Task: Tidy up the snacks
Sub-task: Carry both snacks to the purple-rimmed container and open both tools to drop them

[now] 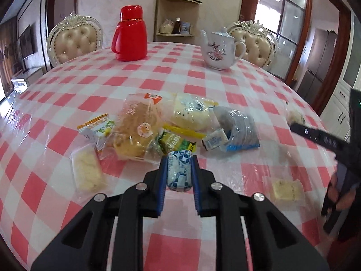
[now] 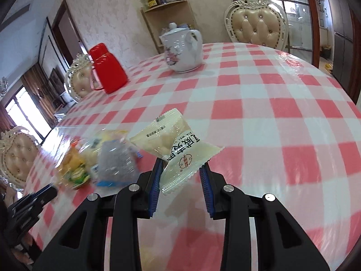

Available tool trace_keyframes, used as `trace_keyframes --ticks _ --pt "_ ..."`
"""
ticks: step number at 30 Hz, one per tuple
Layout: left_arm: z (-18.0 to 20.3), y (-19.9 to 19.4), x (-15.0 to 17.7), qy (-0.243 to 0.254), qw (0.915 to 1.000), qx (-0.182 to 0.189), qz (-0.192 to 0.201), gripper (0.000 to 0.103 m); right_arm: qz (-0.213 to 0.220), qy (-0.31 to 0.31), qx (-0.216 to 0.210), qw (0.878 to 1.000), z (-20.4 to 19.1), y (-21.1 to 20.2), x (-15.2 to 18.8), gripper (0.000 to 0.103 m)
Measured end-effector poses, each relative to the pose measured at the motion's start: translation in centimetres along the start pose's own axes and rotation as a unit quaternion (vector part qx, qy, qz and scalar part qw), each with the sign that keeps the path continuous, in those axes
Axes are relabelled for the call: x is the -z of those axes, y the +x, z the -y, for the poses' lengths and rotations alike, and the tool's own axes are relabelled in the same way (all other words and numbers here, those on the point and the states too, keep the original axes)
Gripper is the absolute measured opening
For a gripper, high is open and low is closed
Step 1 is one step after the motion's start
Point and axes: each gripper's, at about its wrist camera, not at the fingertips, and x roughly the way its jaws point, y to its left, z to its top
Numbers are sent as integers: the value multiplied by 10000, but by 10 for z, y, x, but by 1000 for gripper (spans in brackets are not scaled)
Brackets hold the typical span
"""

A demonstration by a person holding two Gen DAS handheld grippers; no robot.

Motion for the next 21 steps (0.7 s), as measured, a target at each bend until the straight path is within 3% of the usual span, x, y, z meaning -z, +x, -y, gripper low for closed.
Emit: trace_keyframes --ticks 6,21 --pt "-9 0 13 -205 9996 68 -188 20 7 -363 -164 9992 -46 -16 32 33" --pt "-43 -39 47 -804 9968 12 -9 20 -45 -765 -705 9946 -112 -47 90 33"
